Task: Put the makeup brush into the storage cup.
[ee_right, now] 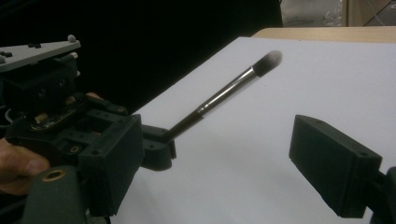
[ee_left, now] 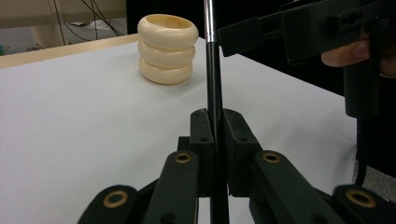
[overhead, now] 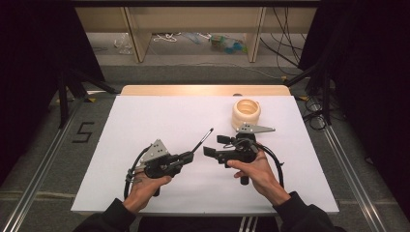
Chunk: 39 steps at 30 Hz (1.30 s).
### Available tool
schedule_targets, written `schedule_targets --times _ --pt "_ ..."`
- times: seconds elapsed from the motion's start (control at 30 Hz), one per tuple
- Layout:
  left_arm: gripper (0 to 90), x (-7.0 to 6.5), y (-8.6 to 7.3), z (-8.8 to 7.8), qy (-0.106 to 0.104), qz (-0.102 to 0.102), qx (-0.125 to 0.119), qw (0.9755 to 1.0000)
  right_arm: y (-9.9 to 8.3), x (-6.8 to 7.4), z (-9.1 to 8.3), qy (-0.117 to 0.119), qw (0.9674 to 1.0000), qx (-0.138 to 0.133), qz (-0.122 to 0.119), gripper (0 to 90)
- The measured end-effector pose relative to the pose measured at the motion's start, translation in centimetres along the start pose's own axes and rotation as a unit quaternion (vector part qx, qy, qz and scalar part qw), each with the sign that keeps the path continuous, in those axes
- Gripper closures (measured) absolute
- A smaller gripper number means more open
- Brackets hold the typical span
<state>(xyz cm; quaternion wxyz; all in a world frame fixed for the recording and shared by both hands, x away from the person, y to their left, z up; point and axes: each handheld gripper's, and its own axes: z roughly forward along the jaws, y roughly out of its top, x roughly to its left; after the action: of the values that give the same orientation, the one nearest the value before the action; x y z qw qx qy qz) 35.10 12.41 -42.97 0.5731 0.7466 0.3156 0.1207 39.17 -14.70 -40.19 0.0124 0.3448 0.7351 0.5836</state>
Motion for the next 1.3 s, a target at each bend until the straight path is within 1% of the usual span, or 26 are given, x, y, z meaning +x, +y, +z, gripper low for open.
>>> schedule_targets --times 0.03,0.1,0.13,0.2,0.23,0.33,0.37,0.4,0.47,0.5,0.53,0.57,0.6,0.67,0.77,0.8,0.87,0.9,0.93,0.97,1.0,1.07,1.1,1.13,1.17,1.3 --pt "83.5 0.0 0.0 0.0 -0.001 -0.002 -0.001 1.0 0.0 0.1 0.1 -0.001 1.0 0.001 0.006 18.8" --pt "83.5 0.0 0.0 0.0 -0.001 -0.004 -0.001 1.0 0.0 0.1 0.2 0.002 1.0 -0.001 0.003 19.0" --pt "83.5 0.0 -0.1 0.0 0.001 -0.007 -0.002 1.0 -0.1 0.3 0.4 0.006 0.9999 0.0 0.012 19.4" --pt "83.6 -0.1 -0.1 0.0 0.003 -0.008 -0.004 1.0 -0.1 0.2 0.5 0.004 1.0 -0.001 0.006 19.8" --pt "83.6 -0.1 -0.1 0.0 0.003 -0.01 -0.005 0.9999 -0.2 0.2 0.7 0.006 0.9999 0.0 0.013 20.0" --pt "83.5 -0.3 -0.1 0.1 0.003 -0.006 -0.01 0.9999 -0.2 0.3 0.9 0.011 0.9998 -0.001 0.017 20.6" --pt "83.5 -0.3 -0.1 0.0 0.004 0.001 -0.011 0.9999 -0.2 0.2 1.0 0.011 0.9998 -0.005 0.017 21.2" --pt "83.5 -0.4 -0.1 0.1 0.003 -0.003 -0.011 0.9999 -0.2 0.3 1.1 0.013 0.9997 -0.004 0.022 21.8" --pt "83.6 -0.5 -0.1 0.1 0.003 0.002 -0.012 0.9999 -0.2 0.3 1.2 0.017 0.9995 -0.007 0.027 23.3" --pt "83.5 -0.5 -0.1 0.1 0.004 -0.004 -0.013 0.9999 -0.2 0.3 1.3 0.019 0.9994 -0.01 0.029 24.3" --pt "83.5 -0.6 -0.1 0.1 0.005 -0.004 -0.013 0.9999 -0.2 0.3 1.3 0.022 0.999 -0.009 0.038 25.4" --pt "83.5 -0.6 -0.1 0.1 0.005 -0.004 -0.013 0.9999 -0.2 0.3 1.3 0.022 0.999 -0.009 0.038 25.4" --pt "83.5 -0.5 -0.1 0.1 0.002 0.003 -0.016 0.9999 -0.2 0.2 1.5 0.022 0.9991 -0.016 0.032 26.9" --pt "83.5 -0.7 -0.1 0.1 0.002 -0.004 -0.017 0.9998 -0.3 0.2 1.6 0.021 0.999 -0.012 0.038 28.2" --pt "83.6 -0.8 -0.1 0.1 0.004 0.001 -0.018 0.9998 -0.3 0.1 1.9 0.024 0.999 -0.019 0.032 31.2" --pt "83.5 -0.8 -0.1 0.1 0.004 0.001 -0.018 0.9998 -0.3 0.2 1.9 0.027 0.9987 -0.016 0.041 32.1" --pt "83.5 -0.8 -0.1 0.2 0.001 0.005 -0.018 0.9998 -0.3 0.3 1.9 0.029 0.9985 -0.015 0.044 33.1" --pt "83.5 -0.9 -0.1 0.2 0.003 0.0 -0.019 0.9998 -0.3 0.3 2.0 0.031 0.9986 -0.017 0.041 35.8" --pt "83.5 -0.9 -0.1 0.2 0.004 0.001 -0.02 0.9998 -0.3 0.3 2.1 0.033 0.9983 -0.017 0.044 37.8" --pt "83.5 -0.8 0.0 0.2 0.001 0.01 -0.02 0.9997 -0.3 0.4 2.1 0.038 0.998 -0.015 0.048 39.7" --pt "83.5 -0.9 -0.1 0.2 0.002 0.001 -0.02 0.9998 -0.3 0.3 2.1 0.039 0.9979 -0.016 0.05 40.8" --pt "83.5 -0.9 -0.1 0.2 0.001 0.001 -0.02 0.9998 -0.3 0.3 2.1 0.038 0.9977 -0.017 0.053 42.9" --pt "83.5 -0.8 0.0 0.2 -0.003 0.013 -0.02 0.9997 -0.3 0.3 2.1 0.04 0.9976 -0.017 0.055 44.0" --pt "83.5 -0.9 -0.1 0.2 0.0 0.006 -0.021 0.9998 -0.3 0.3 2.2 0.041 0.9975 -0.017 0.056 45.3" --pt "83.5 -1.0 -0.1 0.2 -0.001 0.005 -0.02 0.9998 -0.3 0.3 2.2 0.043 0.9973 -0.017 0.058 46.4" --pt "83.5 -1.0 0.0 0.2 -0.002 0.011 -0.021 0.9997 -0.4 0.2 2.2 0.043 0.9969 -0.018 0.064 50.3"
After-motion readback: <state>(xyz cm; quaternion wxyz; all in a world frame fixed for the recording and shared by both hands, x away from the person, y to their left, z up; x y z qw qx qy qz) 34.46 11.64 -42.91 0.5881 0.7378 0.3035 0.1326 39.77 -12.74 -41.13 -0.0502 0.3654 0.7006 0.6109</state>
